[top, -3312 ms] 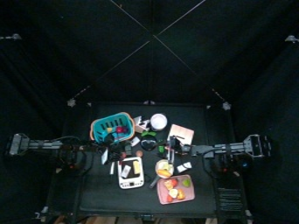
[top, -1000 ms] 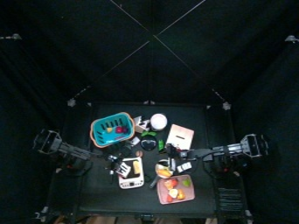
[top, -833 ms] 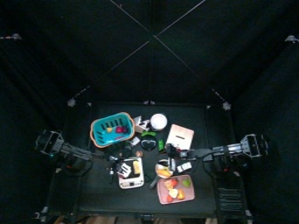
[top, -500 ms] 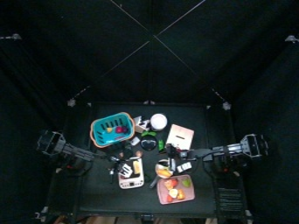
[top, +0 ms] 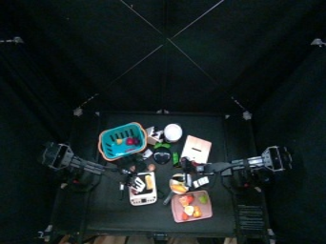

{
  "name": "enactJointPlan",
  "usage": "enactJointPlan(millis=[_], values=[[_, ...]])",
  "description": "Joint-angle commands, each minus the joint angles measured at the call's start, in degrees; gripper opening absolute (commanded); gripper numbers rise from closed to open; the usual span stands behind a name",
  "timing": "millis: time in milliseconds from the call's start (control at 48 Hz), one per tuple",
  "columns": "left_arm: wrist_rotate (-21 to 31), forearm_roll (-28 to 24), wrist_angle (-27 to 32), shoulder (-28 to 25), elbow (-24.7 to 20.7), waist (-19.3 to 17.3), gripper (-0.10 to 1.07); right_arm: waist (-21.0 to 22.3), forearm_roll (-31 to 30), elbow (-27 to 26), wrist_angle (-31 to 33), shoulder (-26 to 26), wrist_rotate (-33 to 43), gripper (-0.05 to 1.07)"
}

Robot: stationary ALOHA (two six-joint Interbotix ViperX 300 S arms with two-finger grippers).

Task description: Palce salmon on rice

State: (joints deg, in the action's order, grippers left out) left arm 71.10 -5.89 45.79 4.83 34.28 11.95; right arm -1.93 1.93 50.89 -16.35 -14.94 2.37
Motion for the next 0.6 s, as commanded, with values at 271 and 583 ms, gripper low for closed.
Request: enactJointPlan(millis=[271, 583], values=[[-1.0, 1.4, -0.4, -0.4, -1.6, -0.5, 0.68, -0.3, -0.1, -0.4, -0.2, -0.7, -0.1, 0.86], [-2.1, 1.4, -1.1, -0.7, -1.5, -1.6, 0.73, -0.4, -0.1, -0.4, -0.2, -0.7, -0.1, 0.86]])
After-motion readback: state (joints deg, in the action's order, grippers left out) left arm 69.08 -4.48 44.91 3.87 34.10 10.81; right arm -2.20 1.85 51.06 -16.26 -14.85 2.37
